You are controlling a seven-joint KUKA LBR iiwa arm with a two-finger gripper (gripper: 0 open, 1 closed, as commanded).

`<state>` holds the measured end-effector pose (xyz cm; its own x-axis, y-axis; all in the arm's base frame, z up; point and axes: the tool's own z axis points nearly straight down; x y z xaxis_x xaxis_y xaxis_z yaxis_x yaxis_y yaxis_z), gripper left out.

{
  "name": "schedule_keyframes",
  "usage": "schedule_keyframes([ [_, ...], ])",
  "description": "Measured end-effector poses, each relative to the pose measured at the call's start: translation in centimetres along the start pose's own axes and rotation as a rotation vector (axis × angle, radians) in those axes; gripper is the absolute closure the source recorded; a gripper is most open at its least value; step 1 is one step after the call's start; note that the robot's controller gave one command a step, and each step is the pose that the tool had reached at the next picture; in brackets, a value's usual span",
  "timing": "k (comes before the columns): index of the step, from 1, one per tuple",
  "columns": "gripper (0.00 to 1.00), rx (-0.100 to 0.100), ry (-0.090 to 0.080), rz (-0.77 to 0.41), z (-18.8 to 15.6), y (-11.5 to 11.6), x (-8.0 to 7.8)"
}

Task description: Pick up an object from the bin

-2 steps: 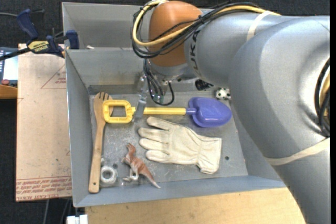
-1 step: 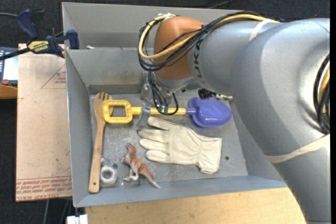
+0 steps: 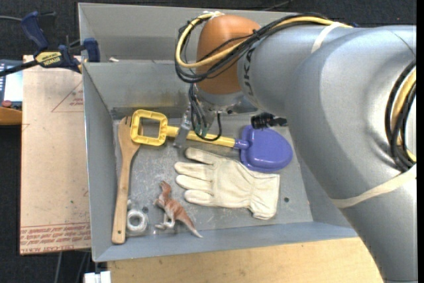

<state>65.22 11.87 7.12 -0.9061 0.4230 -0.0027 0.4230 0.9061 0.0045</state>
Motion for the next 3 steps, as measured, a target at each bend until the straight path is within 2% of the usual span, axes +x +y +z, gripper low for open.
schedule_keyframes([
  [1, 1.00, 0.000, 0.000, 0.000, 0.0, 0.0, 0.0],
  [2, 1.00, 0.003, 0.005, 0.000, -4.0, -0.1, 0.2],
  [3, 1.00, 0.001, 0.003, -0.001, -6.2, 0.0, 0.1],
])
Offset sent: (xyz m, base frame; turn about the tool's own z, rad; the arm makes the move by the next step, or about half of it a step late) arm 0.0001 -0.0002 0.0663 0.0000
